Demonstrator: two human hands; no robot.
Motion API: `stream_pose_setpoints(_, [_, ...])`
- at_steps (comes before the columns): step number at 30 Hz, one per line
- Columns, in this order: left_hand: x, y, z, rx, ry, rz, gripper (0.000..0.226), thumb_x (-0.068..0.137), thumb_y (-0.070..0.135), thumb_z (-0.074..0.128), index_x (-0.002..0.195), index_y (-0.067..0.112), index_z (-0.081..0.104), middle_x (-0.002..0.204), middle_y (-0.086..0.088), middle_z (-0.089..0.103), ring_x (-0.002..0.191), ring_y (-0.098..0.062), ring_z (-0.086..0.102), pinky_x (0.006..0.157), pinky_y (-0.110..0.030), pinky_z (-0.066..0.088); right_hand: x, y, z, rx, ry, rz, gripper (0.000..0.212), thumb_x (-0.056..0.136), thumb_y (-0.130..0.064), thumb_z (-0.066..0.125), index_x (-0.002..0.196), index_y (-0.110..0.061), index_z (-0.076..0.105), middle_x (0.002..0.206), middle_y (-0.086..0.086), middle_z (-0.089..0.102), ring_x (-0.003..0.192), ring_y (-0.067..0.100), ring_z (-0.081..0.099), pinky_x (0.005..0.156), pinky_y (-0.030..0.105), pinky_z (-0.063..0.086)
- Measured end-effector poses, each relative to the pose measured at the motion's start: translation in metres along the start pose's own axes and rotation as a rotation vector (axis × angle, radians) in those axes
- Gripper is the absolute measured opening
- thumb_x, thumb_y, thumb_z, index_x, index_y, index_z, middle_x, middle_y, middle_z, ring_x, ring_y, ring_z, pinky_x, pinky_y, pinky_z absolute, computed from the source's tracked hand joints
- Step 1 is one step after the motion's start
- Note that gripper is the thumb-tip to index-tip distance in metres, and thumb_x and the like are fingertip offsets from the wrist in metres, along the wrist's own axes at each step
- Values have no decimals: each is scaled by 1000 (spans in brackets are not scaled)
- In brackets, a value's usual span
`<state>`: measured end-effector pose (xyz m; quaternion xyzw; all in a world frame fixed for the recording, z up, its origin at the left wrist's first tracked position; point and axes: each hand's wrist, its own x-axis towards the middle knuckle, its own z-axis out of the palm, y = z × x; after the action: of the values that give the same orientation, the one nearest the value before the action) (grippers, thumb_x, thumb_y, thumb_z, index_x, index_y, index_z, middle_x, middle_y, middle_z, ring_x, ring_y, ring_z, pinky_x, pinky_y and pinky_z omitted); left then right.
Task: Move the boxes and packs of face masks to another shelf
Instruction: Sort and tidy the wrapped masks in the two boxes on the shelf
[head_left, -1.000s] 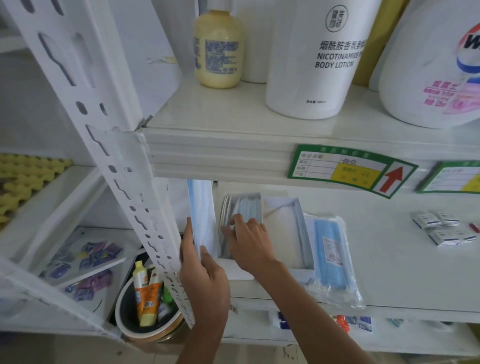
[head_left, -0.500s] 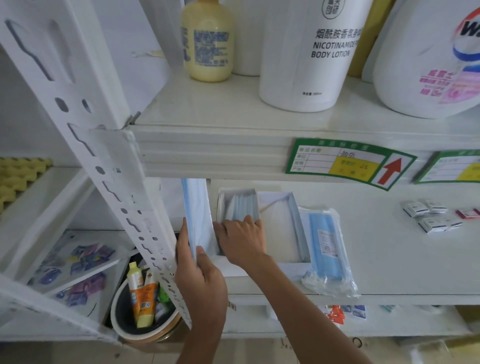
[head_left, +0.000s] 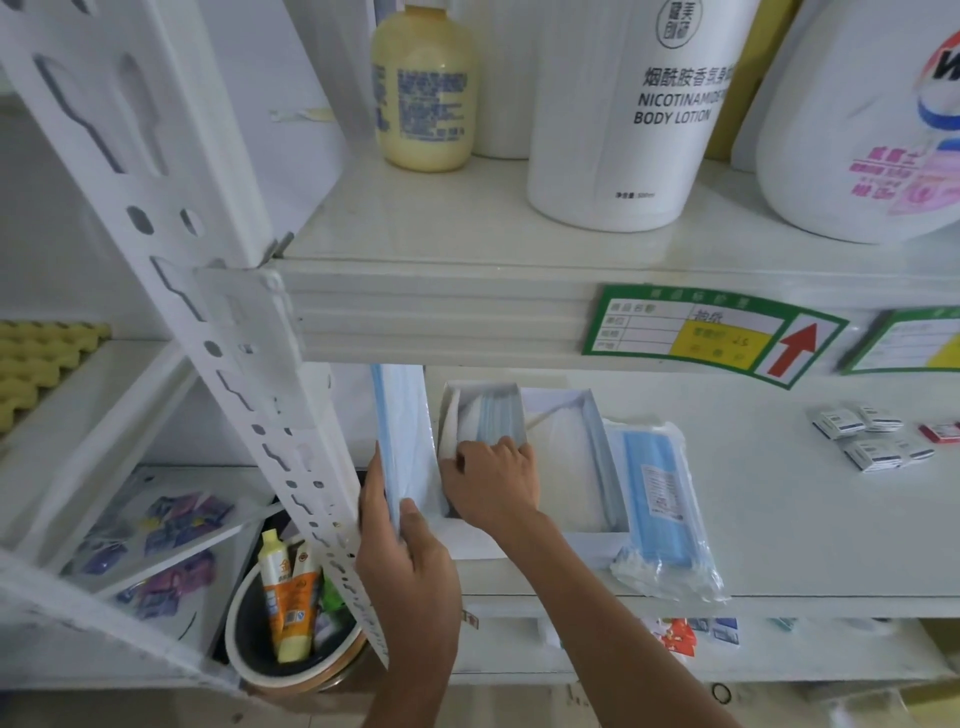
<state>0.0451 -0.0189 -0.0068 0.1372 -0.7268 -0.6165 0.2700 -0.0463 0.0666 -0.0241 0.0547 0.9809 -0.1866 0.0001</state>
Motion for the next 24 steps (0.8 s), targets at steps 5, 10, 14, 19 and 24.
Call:
stream_pose_setpoints(5, [1,5,1,-95,-14,-96,50,103,2,49,147,25,49,143,1,57,131,-21,54,106,-50,51,3,7,-26,134,53,52,33,86,-33,41,57,-19,46,59,-4,53,66,19,50,78,37,28])
stream_pose_setpoints(10, [4,10,4,-99,8,-126,50,102,1,50,146,25,50,140,4,56,128,-28,56,102,-57,51,6,25,-49,110,83,98,33,87,-33,39,61,-18,52,64,-3,57,74,20,54,79,40,26])
stream_pose_setpoints(14, [4,12,8,-107,37,-138,51,102,2,50,147,24,49,141,4,55,127,-25,56,98,-59,53,-2,14,-45,84,87,17,32,85,-33,39,57,-19,46,64,-3,55,84,23,52,87,41,28])
stream_pose_setpoints(19, [1,13,10,-138,106,-64,52,100,-3,52,145,22,50,136,10,54,121,-8,54,103,-47,49,-18,-12,-29,-82,120,-154,36,87,-38,39,82,-19,70,85,6,70,109,27,53,106,51,20])
stream_pose_setpoints(24, [-5,12,8,-122,131,-8,54,98,-7,50,143,22,52,137,-3,61,122,-16,57,100,-40,51,-29,-20,-25,-206,198,-297,26,84,-28,50,73,-13,68,74,8,73,107,34,58,108,50,23])
